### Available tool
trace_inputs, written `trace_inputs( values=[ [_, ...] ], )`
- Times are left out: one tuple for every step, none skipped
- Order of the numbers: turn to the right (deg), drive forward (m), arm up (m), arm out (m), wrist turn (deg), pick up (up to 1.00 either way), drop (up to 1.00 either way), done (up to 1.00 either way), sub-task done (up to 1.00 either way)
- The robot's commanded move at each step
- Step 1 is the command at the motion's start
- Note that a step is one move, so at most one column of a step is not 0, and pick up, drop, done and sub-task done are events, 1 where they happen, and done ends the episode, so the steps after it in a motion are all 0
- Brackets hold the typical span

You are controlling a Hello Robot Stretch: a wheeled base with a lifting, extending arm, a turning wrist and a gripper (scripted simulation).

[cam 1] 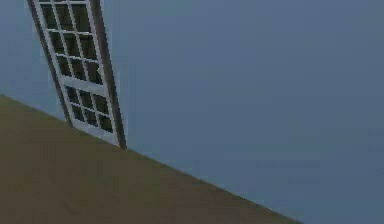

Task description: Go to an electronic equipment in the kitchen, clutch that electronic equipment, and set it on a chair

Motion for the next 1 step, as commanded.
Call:
trace_inputs(
  values=[
    [-45.0,0.00,0.00,0.00,0.0,0.00,0.00,0.00,0.00]
  ],
)
